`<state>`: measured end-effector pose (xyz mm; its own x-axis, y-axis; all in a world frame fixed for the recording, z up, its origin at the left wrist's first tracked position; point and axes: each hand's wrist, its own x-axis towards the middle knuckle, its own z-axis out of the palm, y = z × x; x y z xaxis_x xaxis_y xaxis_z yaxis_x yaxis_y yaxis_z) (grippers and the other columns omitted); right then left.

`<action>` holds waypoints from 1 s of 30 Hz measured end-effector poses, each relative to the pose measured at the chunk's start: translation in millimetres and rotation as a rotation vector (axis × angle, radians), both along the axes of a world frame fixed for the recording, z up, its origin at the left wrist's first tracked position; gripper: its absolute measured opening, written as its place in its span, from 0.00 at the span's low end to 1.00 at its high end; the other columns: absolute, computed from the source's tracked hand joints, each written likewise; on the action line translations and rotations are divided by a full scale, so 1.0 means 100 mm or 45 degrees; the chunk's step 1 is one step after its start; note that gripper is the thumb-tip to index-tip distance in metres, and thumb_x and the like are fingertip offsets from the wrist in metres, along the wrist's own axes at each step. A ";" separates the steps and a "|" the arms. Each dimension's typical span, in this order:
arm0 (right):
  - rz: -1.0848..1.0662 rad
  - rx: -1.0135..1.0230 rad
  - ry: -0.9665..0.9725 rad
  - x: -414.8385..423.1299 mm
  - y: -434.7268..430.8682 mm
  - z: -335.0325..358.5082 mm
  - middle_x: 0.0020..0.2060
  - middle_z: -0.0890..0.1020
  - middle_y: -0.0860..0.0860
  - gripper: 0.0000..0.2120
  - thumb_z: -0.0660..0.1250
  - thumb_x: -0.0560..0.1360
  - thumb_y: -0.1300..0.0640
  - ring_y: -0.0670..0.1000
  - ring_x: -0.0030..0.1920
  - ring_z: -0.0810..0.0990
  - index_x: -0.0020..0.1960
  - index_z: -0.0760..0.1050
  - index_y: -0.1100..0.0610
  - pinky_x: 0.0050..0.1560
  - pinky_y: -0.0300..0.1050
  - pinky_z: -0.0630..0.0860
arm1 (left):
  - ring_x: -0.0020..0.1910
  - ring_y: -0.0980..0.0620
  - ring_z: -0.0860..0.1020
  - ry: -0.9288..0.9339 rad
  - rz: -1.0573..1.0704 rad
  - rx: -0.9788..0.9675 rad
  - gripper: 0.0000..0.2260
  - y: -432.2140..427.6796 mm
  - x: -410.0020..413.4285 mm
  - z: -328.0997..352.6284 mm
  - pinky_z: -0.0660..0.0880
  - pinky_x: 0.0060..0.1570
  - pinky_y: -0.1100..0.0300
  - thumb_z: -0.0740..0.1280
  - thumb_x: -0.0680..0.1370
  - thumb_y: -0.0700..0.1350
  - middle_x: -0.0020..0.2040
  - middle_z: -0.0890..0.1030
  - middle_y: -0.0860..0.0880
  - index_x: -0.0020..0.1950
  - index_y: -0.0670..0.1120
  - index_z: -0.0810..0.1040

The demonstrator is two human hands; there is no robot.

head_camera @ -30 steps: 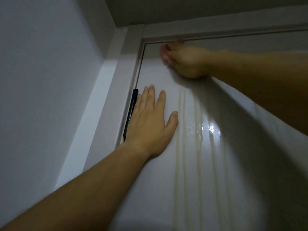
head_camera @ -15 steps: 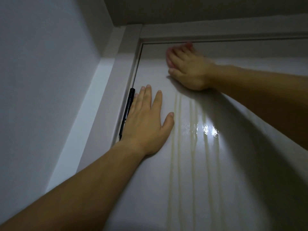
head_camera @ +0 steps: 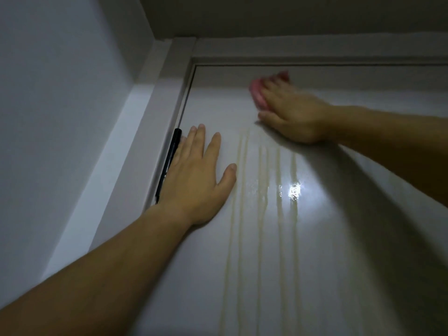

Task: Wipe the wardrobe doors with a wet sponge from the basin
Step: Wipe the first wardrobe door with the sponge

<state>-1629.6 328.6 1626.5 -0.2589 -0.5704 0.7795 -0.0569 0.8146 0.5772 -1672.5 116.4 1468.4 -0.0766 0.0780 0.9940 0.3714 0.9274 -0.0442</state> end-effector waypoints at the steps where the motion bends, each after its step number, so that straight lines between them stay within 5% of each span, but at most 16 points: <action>1: -0.011 -0.122 0.024 0.01 0.05 0.16 0.83 0.42 0.56 0.38 0.45 0.83 0.35 0.55 0.82 0.40 0.83 0.40 0.56 0.79 0.48 0.36 | 0.82 0.52 0.39 0.002 -0.005 0.001 0.35 0.00 0.00 0.00 0.37 0.79 0.56 0.45 0.80 0.64 0.84 0.42 0.47 0.84 0.51 0.46; 4: -0.015 -0.274 0.041 0.03 0.07 0.26 0.83 0.43 0.57 0.38 0.45 0.84 0.35 0.58 0.82 0.41 0.83 0.41 0.57 0.81 0.51 0.39 | 0.82 0.52 0.39 0.002 -0.021 0.011 0.34 0.00 -0.01 -0.01 0.37 0.79 0.57 0.45 0.80 0.64 0.84 0.42 0.47 0.84 0.54 0.47; 9: 0.039 0.158 -0.002 -0.01 0.12 -0.38 0.82 0.39 0.49 0.38 0.44 0.81 0.31 0.51 0.81 0.37 0.83 0.35 0.48 0.78 0.48 0.38 | 0.83 0.50 0.39 -0.006 0.013 -0.030 0.31 0.00 0.01 0.00 0.38 0.80 0.52 0.44 0.80 0.65 0.84 0.43 0.50 0.83 0.60 0.47; 15: -0.049 -0.279 -0.008 0.08 0.24 0.25 0.82 0.37 0.54 0.39 0.42 0.82 0.32 0.56 0.81 0.35 0.82 0.35 0.54 0.80 0.54 0.35 | 0.83 0.45 0.42 -0.092 0.037 0.022 0.33 0.10 0.14 0.02 0.41 0.81 0.47 0.43 0.79 0.65 0.84 0.47 0.46 0.83 0.56 0.51; 20: 0.003 0.036 -0.035 0.04 0.29 -0.14 0.83 0.39 0.51 0.37 0.43 0.83 0.33 0.52 0.82 0.37 0.83 0.36 0.51 0.76 0.46 0.35 | 0.83 0.46 0.42 -0.022 0.006 0.033 0.32 0.47 0.23 0.13 0.39 0.81 0.45 0.43 0.80 0.64 0.84 0.47 0.45 0.83 0.53 0.53; 26: -0.012 -0.265 0.012 0.12 0.48 0.11 0.82 0.38 0.53 0.35 0.44 0.85 0.36 0.53 0.81 0.36 0.83 0.37 0.53 0.73 0.46 0.32 | 0.83 0.49 0.42 -0.043 -0.040 -0.152 0.28 0.99 0.28 0.21 0.39 0.81 0.48 0.49 0.84 0.61 0.84 0.47 0.47 0.83 0.53 0.51; 30: 0.029 0.072 -0.014 0.08 0.62 -0.29 0.82 0.39 0.49 0.35 0.43 0.84 0.35 0.50 0.81 0.37 0.83 0.36 0.49 0.76 0.46 0.35 | 0.83 0.48 0.42 -0.050 0.048 -0.164 0.30 1.00 0.24 0.19 0.40 0.81 0.47 0.48 0.84 0.62 0.84 0.45 0.47 0.84 0.54 0.47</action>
<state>-1622.1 390.6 1597.9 -0.2538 -0.6193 0.7430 -0.0818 0.7791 0.6215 -1649.0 216.6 1487.7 -0.1208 0.2009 0.9721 0.3403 0.9283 -0.1496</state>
